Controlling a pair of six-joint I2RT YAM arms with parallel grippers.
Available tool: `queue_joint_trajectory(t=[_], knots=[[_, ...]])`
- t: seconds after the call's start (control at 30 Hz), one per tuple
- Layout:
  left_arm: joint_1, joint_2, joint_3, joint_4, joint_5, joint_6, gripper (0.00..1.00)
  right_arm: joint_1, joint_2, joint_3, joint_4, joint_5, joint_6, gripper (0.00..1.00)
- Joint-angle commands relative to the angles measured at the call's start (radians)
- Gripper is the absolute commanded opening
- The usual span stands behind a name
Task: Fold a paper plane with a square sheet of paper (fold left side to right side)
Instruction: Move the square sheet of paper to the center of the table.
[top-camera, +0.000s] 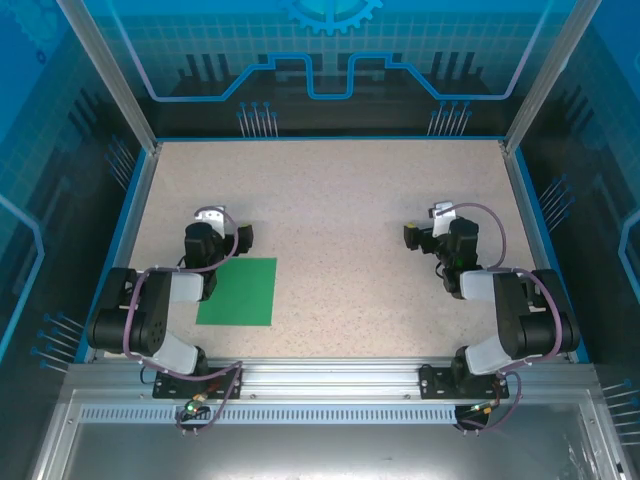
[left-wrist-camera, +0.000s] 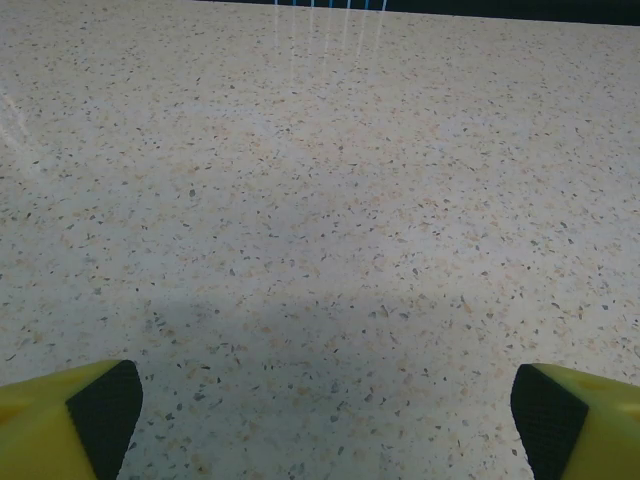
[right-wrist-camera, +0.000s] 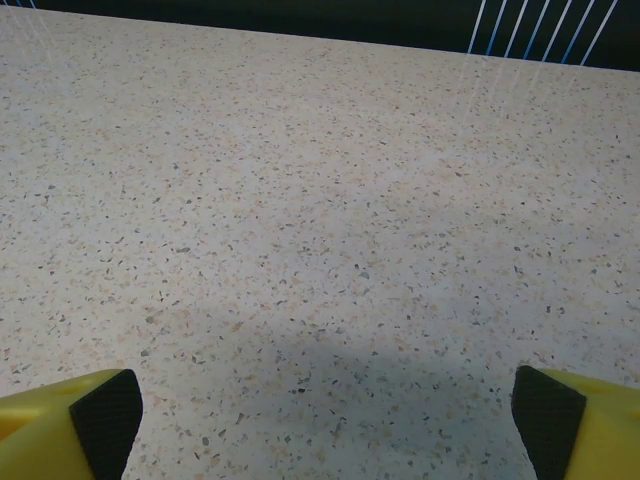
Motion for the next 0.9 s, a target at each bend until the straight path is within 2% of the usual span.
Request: queue_joint_trajectory(t=[0.0, 0.67, 0.87], knots=[[0.009, -0.004, 0.02, 0.008, 0.012, -0.001, 0.99, -0.005, 0.005, 0.021, -0.01, -0.009, -0.013, 0.99], [0.009, -0.005, 0.018, 0.007, 0.012, -0.003, 0.99, -0.01, 0.004, 0.022, -0.01, -0.015, -0.009, 0.99], [0.009, -0.028, 0.033, -0.035, -0.036, -0.022, 0.99, -0.011, -0.003, 0.023, -0.019, 0.011, 0.002, 0.99]])
